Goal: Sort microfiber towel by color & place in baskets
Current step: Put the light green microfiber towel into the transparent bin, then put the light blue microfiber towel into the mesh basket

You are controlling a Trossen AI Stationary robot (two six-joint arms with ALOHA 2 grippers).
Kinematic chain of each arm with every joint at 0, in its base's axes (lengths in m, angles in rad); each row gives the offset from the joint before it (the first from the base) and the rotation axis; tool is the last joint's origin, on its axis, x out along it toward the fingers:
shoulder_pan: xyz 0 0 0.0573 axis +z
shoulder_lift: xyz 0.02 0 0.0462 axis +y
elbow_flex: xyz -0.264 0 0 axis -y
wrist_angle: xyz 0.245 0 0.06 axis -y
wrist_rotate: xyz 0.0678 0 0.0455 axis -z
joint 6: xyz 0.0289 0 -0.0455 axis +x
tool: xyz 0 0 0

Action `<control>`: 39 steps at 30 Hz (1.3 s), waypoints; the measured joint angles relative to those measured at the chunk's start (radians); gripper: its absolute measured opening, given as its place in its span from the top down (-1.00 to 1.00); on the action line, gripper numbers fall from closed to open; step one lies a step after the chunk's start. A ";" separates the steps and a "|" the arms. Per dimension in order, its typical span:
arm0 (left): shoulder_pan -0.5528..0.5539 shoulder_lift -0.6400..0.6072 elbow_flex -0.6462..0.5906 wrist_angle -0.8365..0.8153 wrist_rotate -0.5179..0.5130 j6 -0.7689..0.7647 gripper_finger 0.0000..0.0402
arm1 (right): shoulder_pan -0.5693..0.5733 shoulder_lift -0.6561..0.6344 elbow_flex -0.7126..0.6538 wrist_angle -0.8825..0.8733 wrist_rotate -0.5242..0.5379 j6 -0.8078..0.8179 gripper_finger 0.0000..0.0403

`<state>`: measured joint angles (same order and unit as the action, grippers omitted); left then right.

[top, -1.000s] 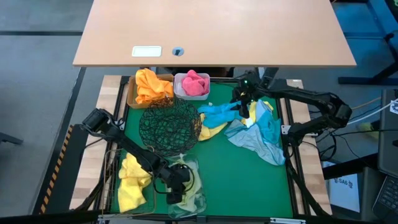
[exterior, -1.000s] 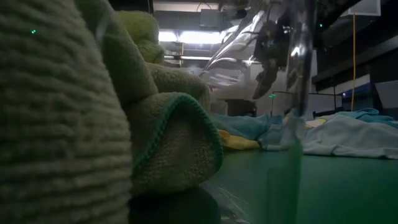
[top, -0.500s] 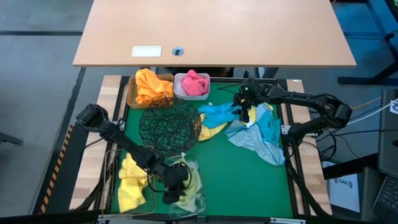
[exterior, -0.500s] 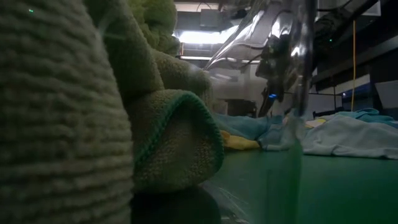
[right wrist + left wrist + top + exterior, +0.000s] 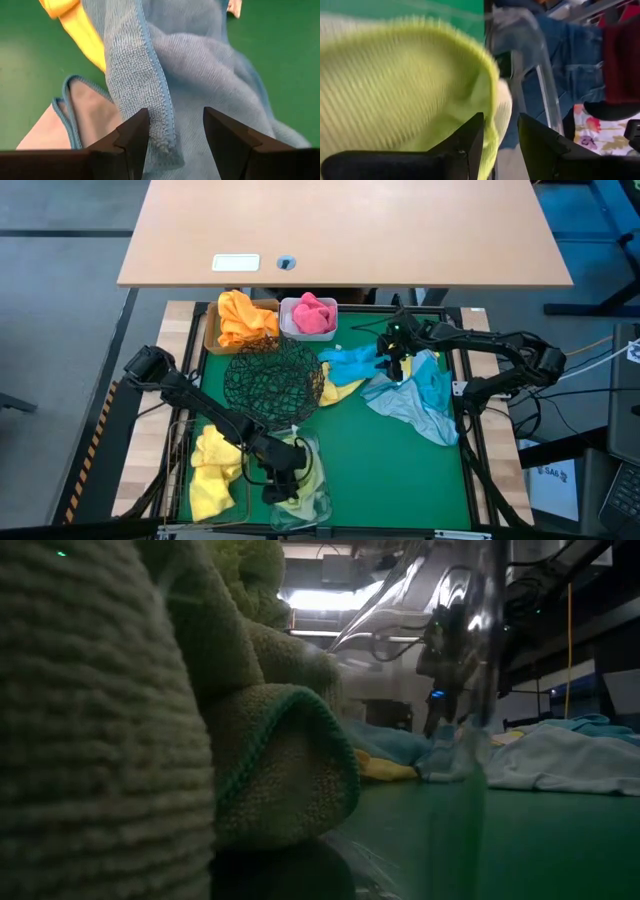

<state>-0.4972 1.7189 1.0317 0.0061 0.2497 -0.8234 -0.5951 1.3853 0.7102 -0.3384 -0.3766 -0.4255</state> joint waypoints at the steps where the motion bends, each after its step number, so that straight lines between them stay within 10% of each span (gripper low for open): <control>1: 0.004 0.000 0.000 0.016 0.000 0.008 0.43 | 0.000 0.000 -0.007 0.000 0.000 0.000 0.07; 8: 0.020 0.000 0.000 0.120 0.006 0.022 0.43 | 0.000 0.000 -0.031 0.005 0.045 0.010 0.23; 17: 0.020 -0.007 0.000 0.198 0.007 0.022 0.43 | 0.000 0.000 -0.034 0.005 0.044 0.010 0.94; 39: -0.019 -0.067 0.001 -0.090 0.173 -0.372 0.43 | 0.000 0.000 -0.034 -0.001 0.043 0.028 0.98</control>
<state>-0.5159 1.6520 1.0328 -0.0838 0.4229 -1.1956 -0.5949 1.3853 0.6765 -0.3397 -0.3332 -0.3977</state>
